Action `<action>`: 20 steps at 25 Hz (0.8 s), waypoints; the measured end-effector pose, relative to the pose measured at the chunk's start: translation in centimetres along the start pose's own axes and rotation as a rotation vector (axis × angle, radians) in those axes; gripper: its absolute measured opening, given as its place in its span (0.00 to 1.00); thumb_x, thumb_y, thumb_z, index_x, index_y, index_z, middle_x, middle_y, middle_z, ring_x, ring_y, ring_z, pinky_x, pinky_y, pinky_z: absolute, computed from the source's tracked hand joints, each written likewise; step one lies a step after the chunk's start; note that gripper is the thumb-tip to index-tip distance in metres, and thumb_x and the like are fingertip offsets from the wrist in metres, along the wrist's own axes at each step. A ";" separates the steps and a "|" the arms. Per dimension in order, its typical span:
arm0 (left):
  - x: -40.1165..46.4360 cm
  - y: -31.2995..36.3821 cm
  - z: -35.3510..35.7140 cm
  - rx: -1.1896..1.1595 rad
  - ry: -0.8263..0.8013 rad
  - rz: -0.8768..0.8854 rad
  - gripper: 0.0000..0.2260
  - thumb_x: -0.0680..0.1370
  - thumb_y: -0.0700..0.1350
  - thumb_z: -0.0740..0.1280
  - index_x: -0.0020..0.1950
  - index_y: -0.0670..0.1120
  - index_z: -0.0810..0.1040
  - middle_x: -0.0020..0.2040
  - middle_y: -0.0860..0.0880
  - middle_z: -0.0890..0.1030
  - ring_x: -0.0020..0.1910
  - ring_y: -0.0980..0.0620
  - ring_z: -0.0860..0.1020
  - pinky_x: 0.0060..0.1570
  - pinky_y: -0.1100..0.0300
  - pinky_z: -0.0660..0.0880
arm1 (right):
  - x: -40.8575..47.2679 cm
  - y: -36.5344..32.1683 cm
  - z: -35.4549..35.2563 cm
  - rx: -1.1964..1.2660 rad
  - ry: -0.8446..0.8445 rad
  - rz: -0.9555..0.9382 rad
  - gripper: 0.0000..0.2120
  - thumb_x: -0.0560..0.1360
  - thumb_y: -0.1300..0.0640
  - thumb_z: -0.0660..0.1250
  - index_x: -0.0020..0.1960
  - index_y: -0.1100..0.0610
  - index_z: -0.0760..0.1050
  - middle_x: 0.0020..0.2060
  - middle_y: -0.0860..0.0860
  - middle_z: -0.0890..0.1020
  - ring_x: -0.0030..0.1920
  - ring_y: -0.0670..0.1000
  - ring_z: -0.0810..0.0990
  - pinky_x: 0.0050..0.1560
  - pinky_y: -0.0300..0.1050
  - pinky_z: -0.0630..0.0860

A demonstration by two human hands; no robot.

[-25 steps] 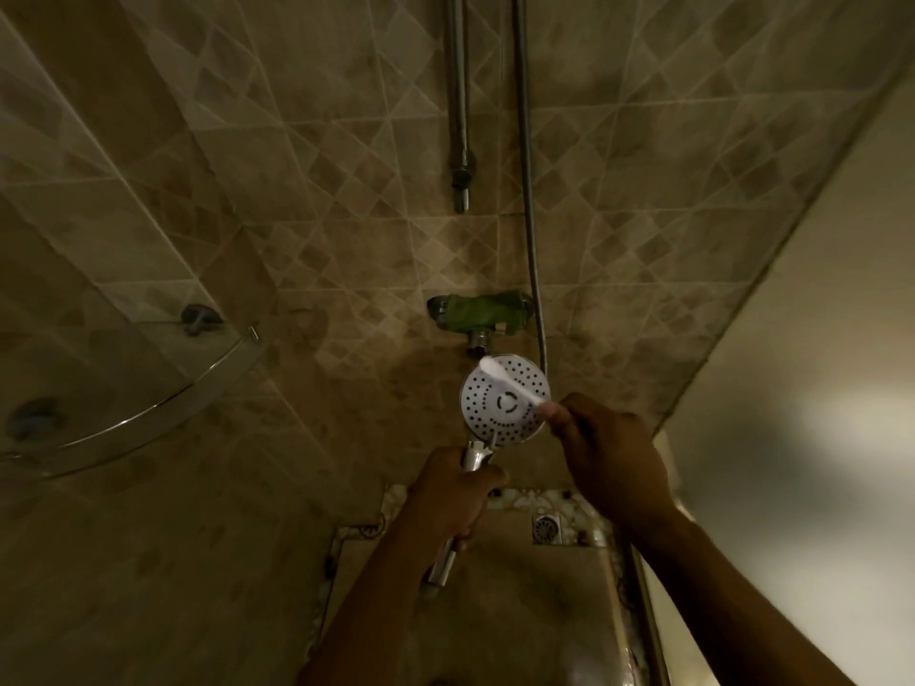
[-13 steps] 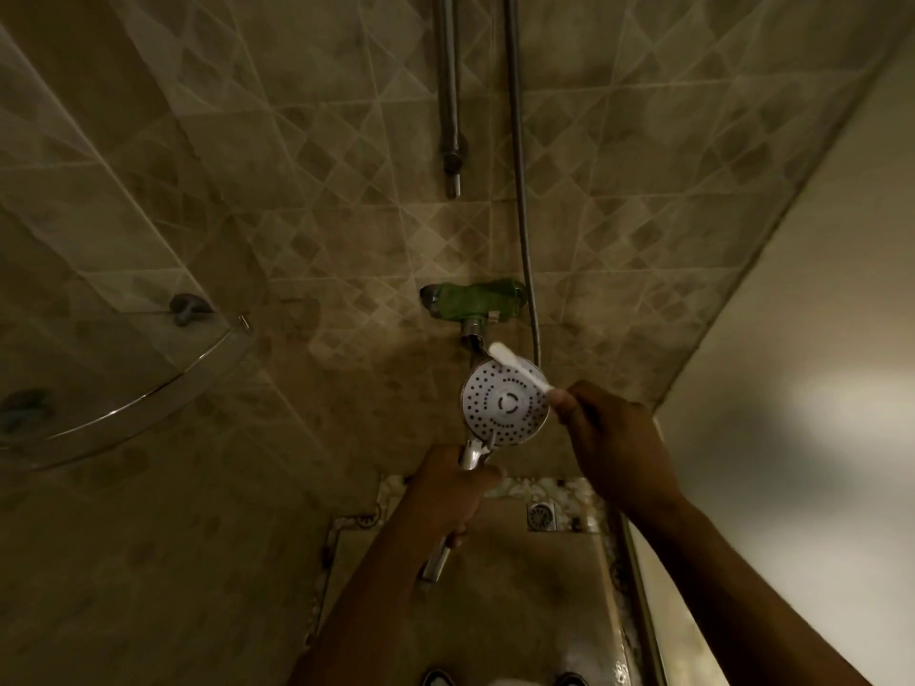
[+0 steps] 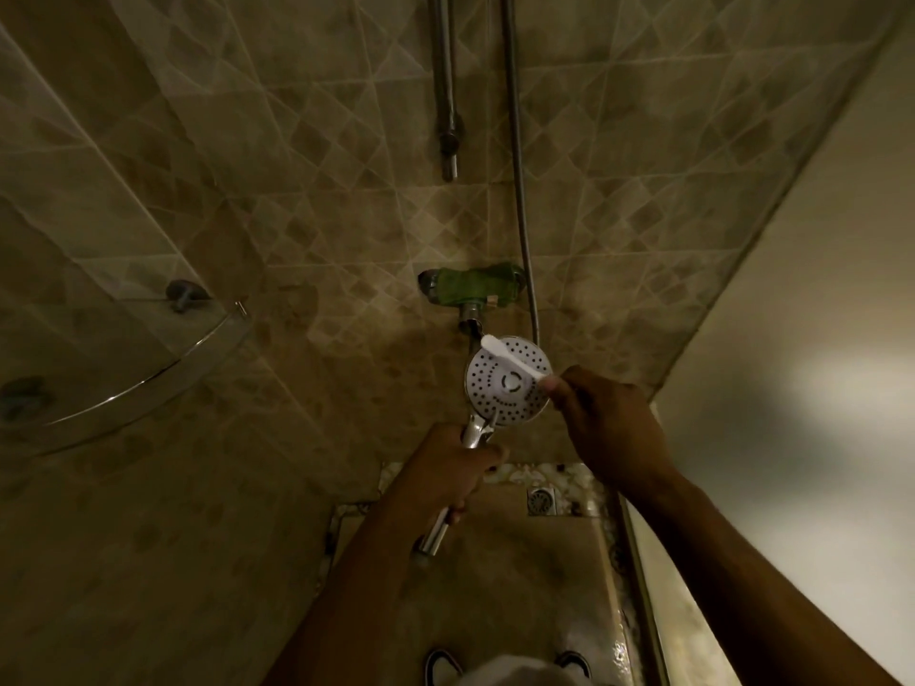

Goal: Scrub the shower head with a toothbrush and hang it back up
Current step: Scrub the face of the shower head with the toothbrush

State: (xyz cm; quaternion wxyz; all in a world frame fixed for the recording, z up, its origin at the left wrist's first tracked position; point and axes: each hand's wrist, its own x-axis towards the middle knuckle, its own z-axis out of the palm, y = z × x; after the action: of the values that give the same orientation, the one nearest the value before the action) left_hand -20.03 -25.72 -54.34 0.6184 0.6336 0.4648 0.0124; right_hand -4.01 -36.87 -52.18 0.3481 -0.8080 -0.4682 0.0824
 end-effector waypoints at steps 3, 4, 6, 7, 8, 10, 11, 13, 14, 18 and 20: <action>-0.2 0.3 -0.1 -0.032 -0.003 -0.019 0.10 0.78 0.49 0.71 0.44 0.44 0.78 0.26 0.49 0.69 0.21 0.53 0.65 0.23 0.62 0.64 | -1.5 0.1 1.5 -0.071 -0.157 -0.063 0.12 0.80 0.41 0.57 0.48 0.44 0.77 0.30 0.44 0.79 0.28 0.42 0.77 0.29 0.37 0.74; -0.3 0.3 -0.1 -0.032 -0.001 -0.025 0.11 0.78 0.50 0.71 0.43 0.43 0.78 0.26 0.49 0.69 0.21 0.53 0.64 0.23 0.63 0.63 | -2.1 0.3 1.9 -0.090 -0.204 -0.078 0.11 0.80 0.42 0.57 0.49 0.43 0.77 0.33 0.42 0.80 0.31 0.40 0.78 0.32 0.37 0.75; -0.3 0.4 -0.2 -0.044 -0.011 -0.035 0.12 0.78 0.51 0.71 0.45 0.42 0.79 0.26 0.49 0.69 0.20 0.54 0.63 0.23 0.63 0.62 | -2.4 0.4 2.3 -0.093 -0.220 -0.084 0.09 0.80 0.42 0.59 0.45 0.41 0.75 0.32 0.39 0.78 0.32 0.38 0.77 0.33 0.35 0.72; -0.3 0.6 -0.3 -0.058 -0.017 -0.040 0.12 0.79 0.51 0.70 0.47 0.42 0.79 0.26 0.50 0.69 0.21 0.54 0.63 0.23 0.63 0.62 | -2.2 0.3 2.2 -0.092 -0.199 -0.081 0.09 0.80 0.42 0.59 0.45 0.41 0.74 0.30 0.39 0.77 0.30 0.38 0.77 0.32 0.36 0.71; -0.4 0.7 -0.4 -0.069 -0.020 -0.045 0.11 0.79 0.50 0.69 0.48 0.43 0.79 0.26 0.50 0.69 0.21 0.55 0.63 0.23 0.63 0.62 | -1.8 0.2 2.1 -0.093 -0.166 -0.076 0.09 0.80 0.42 0.58 0.46 0.41 0.75 0.30 0.41 0.78 0.29 0.40 0.77 0.30 0.38 0.72; -0.5 1.0 -0.6 -0.064 -0.038 -0.042 0.09 0.80 0.50 0.69 0.46 0.45 0.77 0.27 0.50 0.70 0.21 0.55 0.64 0.23 0.63 0.63 | -1.0 0.1 1.8 -0.087 -0.078 -0.074 0.16 0.80 0.39 0.55 0.52 0.44 0.78 0.30 0.45 0.80 0.27 0.42 0.77 0.28 0.43 0.76; -0.6 1.0 -0.6 -0.054 -0.054 -0.035 0.09 0.80 0.50 0.69 0.44 0.46 0.76 0.27 0.51 0.70 0.21 0.55 0.64 0.23 0.63 0.63 | -0.6 0.1 1.5 -0.076 -0.046 -0.074 0.19 0.79 0.37 0.53 0.53 0.45 0.79 0.29 0.45 0.80 0.26 0.43 0.77 0.27 0.44 0.76; -0.6 1.0 -0.6 -0.040 -0.074 -0.025 0.10 0.80 0.49 0.69 0.43 0.46 0.75 0.27 0.50 0.69 0.21 0.55 0.63 0.23 0.64 0.62 | 0.1 0.1 1.0 -0.037 -0.003 -0.053 0.18 0.80 0.38 0.55 0.50 0.47 0.79 0.27 0.44 0.77 0.24 0.42 0.74 0.24 0.39 0.68; -0.6 1.0 -0.6 -0.041 -0.078 -0.023 0.09 0.80 0.49 0.69 0.44 0.46 0.75 0.27 0.50 0.68 0.21 0.55 0.63 0.23 0.64 0.62 | 0.3 0.1 0.8 -0.026 0.008 -0.042 0.16 0.80 0.40 0.56 0.48 0.47 0.78 0.26 0.43 0.76 0.24 0.42 0.73 0.25 0.37 0.65; -0.2 0.8 -0.9 -0.047 -0.062 -0.025 0.09 0.80 0.49 0.69 0.45 0.45 0.76 0.28 0.49 0.69 0.22 0.54 0.64 0.24 0.63 0.63 | -0.3 0.4 1.4 -0.047 -0.077 -0.048 0.17 0.78 0.36 0.52 0.44 0.44 0.74 0.26 0.44 0.76 0.24 0.42 0.75 0.24 0.37 0.67; -0.1 0.6 -1.2 -0.056 -0.054 -0.038 0.09 0.80 0.48 0.69 0.43 0.45 0.76 0.27 0.49 0.69 0.22 0.54 0.63 0.24 0.62 0.62 | -1.6 1.0 2.1 -0.056 -0.165 -0.059 0.21 0.77 0.34 0.51 0.43 0.46 0.75 0.27 0.45 0.78 0.25 0.43 0.77 0.26 0.42 0.75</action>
State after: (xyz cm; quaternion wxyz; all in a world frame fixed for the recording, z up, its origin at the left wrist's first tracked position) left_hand -20.46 -24.81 -53.53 0.6484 0.6072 0.4592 -0.0036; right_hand -5.20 -37.50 -54.68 0.2880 -0.7937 -0.5210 0.1252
